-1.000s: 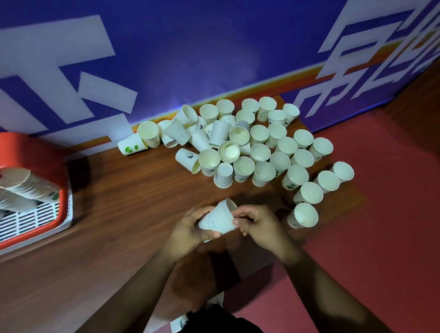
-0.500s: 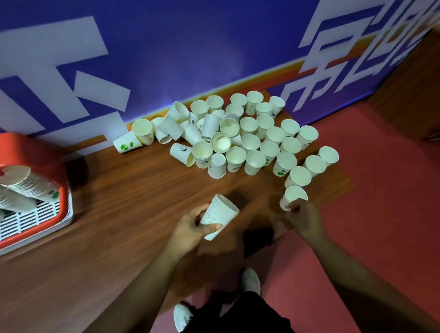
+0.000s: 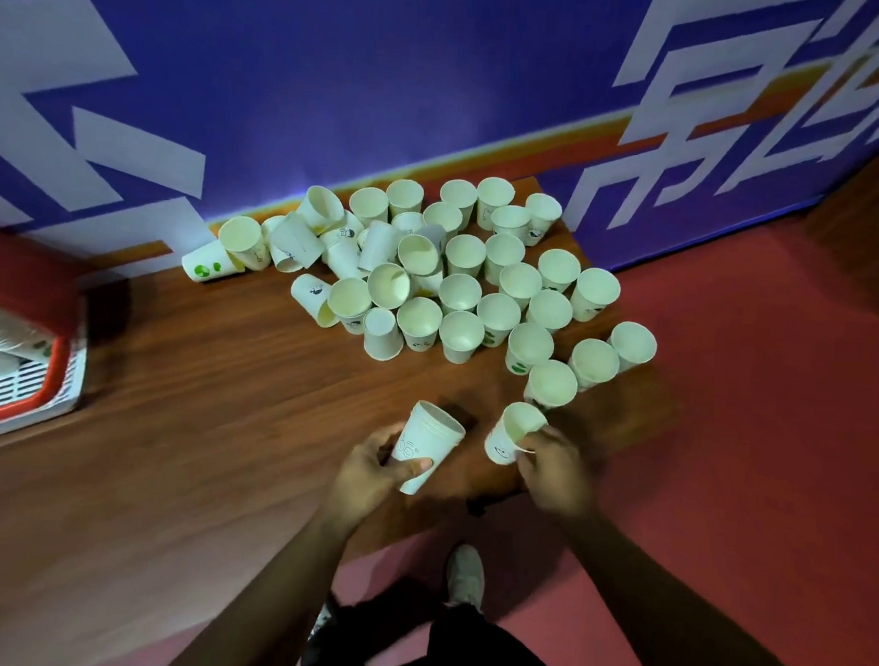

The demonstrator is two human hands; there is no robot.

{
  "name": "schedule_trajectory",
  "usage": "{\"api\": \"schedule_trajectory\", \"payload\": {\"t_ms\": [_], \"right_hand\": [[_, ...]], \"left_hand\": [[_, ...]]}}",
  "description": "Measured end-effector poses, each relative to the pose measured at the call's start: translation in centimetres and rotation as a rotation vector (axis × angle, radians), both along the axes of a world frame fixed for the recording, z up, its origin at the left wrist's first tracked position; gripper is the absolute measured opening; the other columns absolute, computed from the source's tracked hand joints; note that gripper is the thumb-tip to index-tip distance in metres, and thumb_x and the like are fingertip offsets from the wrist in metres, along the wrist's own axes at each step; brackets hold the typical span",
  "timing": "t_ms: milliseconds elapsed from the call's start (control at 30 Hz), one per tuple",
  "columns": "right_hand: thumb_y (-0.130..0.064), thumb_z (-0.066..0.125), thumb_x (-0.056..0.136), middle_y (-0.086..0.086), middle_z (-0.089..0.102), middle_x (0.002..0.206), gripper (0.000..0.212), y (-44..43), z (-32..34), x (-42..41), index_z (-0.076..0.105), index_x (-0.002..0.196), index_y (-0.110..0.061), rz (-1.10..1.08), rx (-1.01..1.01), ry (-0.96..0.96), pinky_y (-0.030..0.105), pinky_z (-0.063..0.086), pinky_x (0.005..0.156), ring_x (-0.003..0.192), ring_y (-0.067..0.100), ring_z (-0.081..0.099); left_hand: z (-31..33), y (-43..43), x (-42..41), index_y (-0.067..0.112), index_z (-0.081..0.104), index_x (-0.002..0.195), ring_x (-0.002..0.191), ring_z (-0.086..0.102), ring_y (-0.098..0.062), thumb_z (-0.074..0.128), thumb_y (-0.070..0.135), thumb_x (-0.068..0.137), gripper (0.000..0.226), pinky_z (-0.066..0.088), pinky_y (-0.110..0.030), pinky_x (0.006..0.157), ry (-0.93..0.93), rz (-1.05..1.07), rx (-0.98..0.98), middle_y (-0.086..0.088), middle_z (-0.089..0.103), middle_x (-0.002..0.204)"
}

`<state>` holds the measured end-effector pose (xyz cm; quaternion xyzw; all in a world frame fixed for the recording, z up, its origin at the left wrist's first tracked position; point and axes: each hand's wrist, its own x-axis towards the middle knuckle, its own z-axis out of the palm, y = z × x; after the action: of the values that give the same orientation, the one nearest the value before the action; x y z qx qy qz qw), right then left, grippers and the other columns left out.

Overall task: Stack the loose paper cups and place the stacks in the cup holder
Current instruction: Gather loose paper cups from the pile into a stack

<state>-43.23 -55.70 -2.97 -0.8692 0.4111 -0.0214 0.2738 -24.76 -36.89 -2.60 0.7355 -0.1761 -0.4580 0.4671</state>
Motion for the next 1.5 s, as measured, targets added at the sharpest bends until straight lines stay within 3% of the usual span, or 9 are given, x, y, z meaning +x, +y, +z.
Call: {"api": "schedule_trajectory", "payload": {"t_ms": [100, 233, 567, 933, 1000, 1067, 1167, 1333, 1500], "right_hand": [[-0.012, 0.072, 0.082, 0.001, 0.067, 0.078, 0.004, -0.8, 2.6, -0.1, 0.071, 0.080, -0.009, -0.137, 0.147, -0.307, 0.027, 0.047, 0.068, 0.074, 0.015, 0.063], [-0.013, 0.071, 0.084, -0.006, 0.073, 0.089, 0.012, -2.6, 4.5, 0.8, 0.073, 0.096, -0.016, -0.240, 0.376, -0.466, 0.030, 0.055, 0.078, 0.085, 0.010, 0.068], [-0.008, 0.071, 0.084, -0.008, 0.070, 0.076, 0.029, -3.6, 6.3, 1.2, 0.069, 0.083, -0.037, -0.112, 0.541, -0.497, 0.024, 0.050, 0.062, 0.061, 0.005, 0.062], [-0.011, 0.065, 0.091, 0.008, 0.059, 0.063, 0.015, -3.4, 5.4, 1.7, 0.070, 0.104, -0.005, -0.100, 1.012, -0.429, 0.025, 0.038, 0.048, 0.051, 0.013, 0.049], [-0.015, 0.066, 0.090, 0.004, 0.068, 0.081, 0.018, -4.9, 4.3, 1.8, 0.070, 0.106, -0.008, -0.143, 0.877, -0.421, 0.022, 0.042, 0.050, 0.056, 0.011, 0.054], [-0.017, 0.070, 0.086, 0.002, 0.068, 0.097, 0.020, -6.5, 2.7, 1.7, 0.068, 0.105, -0.010, -0.105, 0.460, -0.325, 0.016, 0.044, 0.064, 0.073, 0.007, 0.060], [-0.020, 0.071, 0.084, 0.009, 0.062, 0.109, 0.029, -8.2, -0.2, 1.5, 0.065, 0.109, -0.007, 0.055, 0.027, -0.094, 0.030, 0.050, 0.077, 0.094, 0.023, 0.063], [-0.016, 0.056, 0.090, 0.005, 0.060, 0.104, 0.013, -8.8, -1.6, 1.6, 0.064, 0.099, -0.011, 0.231, -0.144, 0.185, 0.031, 0.045, 0.064, 0.089, 0.028, 0.064], [-0.012, 0.067, 0.085, 0.004, 0.066, 0.085, 0.004, -8.2, -0.2, 2.0, 0.069, 0.085, -0.009, 0.101, 0.005, -0.150, 0.033, 0.050, 0.067, 0.079, 0.022, 0.064]], "left_hand": [[0.0, -0.6, -1.1, 0.034, 0.065, 0.125, 0.108, 0.067, -0.009, 0.089, 0.032, 0.071, 0.060, 0.058, -0.037, 0.092, -0.021, 0.041, 0.020, 0.010, 0.071, 0.118], [1.2, -2.2, -2.1, 0.036, 0.065, 0.123, 0.109, 0.066, -0.008, 0.087, 0.021, 0.075, 0.054, 0.056, -0.029, 0.089, -0.051, 0.018, -0.003, 0.013, 0.071, 0.113], [2.5, -4.0, -3.4, 0.032, 0.065, 0.126, 0.113, 0.063, -0.004, 0.088, 0.024, 0.072, 0.059, 0.050, -0.024, 0.096, -0.122, -0.041, -0.024, 0.008, 0.068, 0.123], [2.6, -4.9, -3.7, 0.027, 0.065, 0.126, 0.110, 0.067, -0.007, 0.087, 0.014, 0.075, 0.057, 0.052, -0.023, 0.087, -0.012, 0.013, -0.051, 0.004, 0.072, 0.118], [2.6, -4.8, -3.6, 0.027, 0.064, 0.127, 0.105, 0.066, -0.001, 0.085, 0.013, 0.077, 0.056, 0.052, -0.016, 0.081, -0.017, 0.038, -0.038, 0.006, 0.071, 0.117], [2.4, -4.8, -3.5, 0.027, 0.063, 0.128, 0.102, 0.067, 0.000, 0.084, 0.013, 0.078, 0.056, 0.052, -0.014, 0.076, -0.016, 0.060, -0.029, 0.006, 0.070, 0.117], [1.8, -4.5, -3.5, 0.027, 0.065, 0.127, 0.105, 0.069, -0.009, 0.085, 0.013, 0.077, 0.056, 0.055, -0.020, 0.076, 0.007, 0.090, -0.028, 0.004, 0.072, 0.115], [1.4, -4.5, -3.5, 0.024, 0.065, 0.126, 0.101, 0.071, -0.009, 0.083, 0.009, 0.079, 0.053, 0.056, -0.020, 0.075, 0.028, 0.105, -0.009, 0.005, 0.074, 0.110], [1.3, -4.5, -2.9, 0.024, 0.063, 0.125, 0.092, 0.070, 0.000, 0.080, 0.003, 0.080, 0.053, 0.053, -0.015, 0.071, 0.018, 0.101, 0.014, 0.008, 0.072, 0.107]]}}
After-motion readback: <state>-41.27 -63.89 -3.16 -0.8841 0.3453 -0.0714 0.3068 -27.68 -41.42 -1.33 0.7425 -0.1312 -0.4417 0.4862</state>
